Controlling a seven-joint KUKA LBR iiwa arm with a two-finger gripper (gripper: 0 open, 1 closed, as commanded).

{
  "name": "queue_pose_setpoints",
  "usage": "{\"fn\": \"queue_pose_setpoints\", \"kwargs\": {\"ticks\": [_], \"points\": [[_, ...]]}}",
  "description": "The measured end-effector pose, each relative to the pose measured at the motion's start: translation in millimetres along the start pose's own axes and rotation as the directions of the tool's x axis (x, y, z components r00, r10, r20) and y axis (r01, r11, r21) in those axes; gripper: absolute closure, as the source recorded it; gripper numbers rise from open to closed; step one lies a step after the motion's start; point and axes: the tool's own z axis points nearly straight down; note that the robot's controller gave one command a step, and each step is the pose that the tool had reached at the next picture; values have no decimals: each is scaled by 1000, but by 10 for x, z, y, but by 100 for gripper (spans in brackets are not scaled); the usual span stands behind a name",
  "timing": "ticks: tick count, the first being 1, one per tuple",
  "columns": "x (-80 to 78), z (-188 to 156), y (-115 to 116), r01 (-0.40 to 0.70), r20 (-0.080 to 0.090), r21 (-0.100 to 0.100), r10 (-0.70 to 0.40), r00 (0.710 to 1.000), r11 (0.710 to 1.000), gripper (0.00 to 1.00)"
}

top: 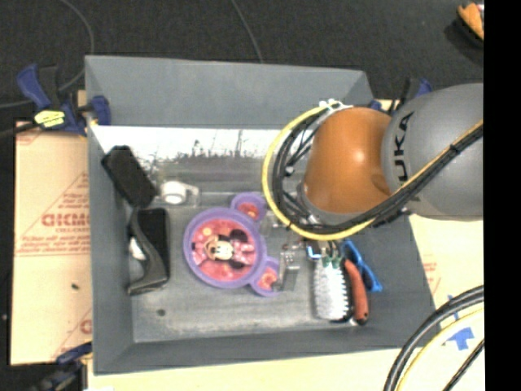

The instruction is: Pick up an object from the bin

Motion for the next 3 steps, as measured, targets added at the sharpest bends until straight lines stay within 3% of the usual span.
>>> {"fn": "queue_pose_setpoints", "kwargs": {"ticks": [1, 2, 3], "points": [[22, 626, 0, -34, -9, -1, 34, 999, 999, 0], [84, 902, 248, -6, -5, -1, 6, 1000, 1000, 0], [25, 892, 238, 14, -3, -2, -14, 1000, 1000, 100]]}}
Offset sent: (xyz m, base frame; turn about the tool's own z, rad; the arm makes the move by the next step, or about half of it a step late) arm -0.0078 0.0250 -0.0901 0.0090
